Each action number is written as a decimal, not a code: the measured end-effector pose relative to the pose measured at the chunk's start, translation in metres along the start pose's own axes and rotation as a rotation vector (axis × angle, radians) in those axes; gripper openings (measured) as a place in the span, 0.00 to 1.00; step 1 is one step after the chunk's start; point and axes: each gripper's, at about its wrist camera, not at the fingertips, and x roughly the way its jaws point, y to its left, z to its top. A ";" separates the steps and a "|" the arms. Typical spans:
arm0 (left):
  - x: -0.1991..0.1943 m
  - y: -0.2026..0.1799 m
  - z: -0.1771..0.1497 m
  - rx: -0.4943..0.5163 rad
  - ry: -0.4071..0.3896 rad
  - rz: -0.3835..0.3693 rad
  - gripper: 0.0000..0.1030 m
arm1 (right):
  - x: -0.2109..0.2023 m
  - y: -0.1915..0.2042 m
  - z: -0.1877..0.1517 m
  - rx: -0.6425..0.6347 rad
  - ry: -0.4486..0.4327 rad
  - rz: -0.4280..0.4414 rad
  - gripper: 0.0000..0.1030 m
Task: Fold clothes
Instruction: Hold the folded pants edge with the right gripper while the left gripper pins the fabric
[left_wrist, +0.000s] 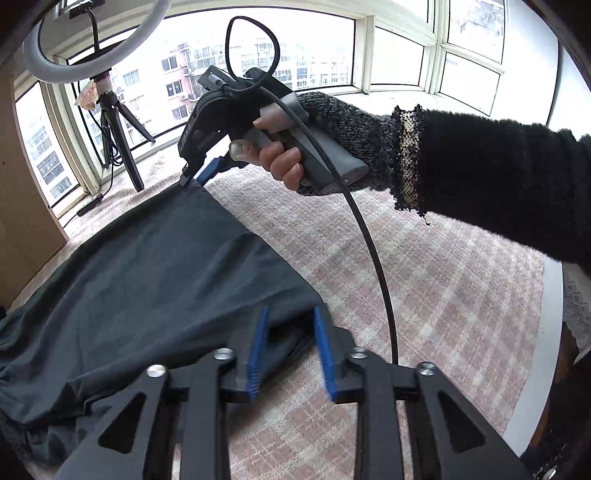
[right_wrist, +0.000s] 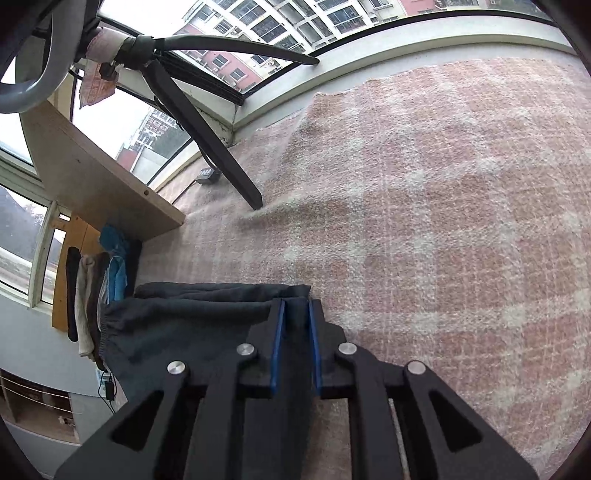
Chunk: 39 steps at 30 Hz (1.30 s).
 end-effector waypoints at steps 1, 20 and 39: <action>0.005 -0.003 0.003 0.014 -0.002 0.010 0.58 | -0.001 0.000 -0.001 -0.004 0.002 0.005 0.26; 0.028 -0.011 0.001 0.121 0.010 0.100 0.43 | -0.002 -0.011 -0.007 0.056 -0.025 0.071 0.21; -0.004 -0.022 -0.002 0.190 -0.102 0.183 0.67 | -0.010 0.021 -0.019 -0.002 0.008 -0.043 0.03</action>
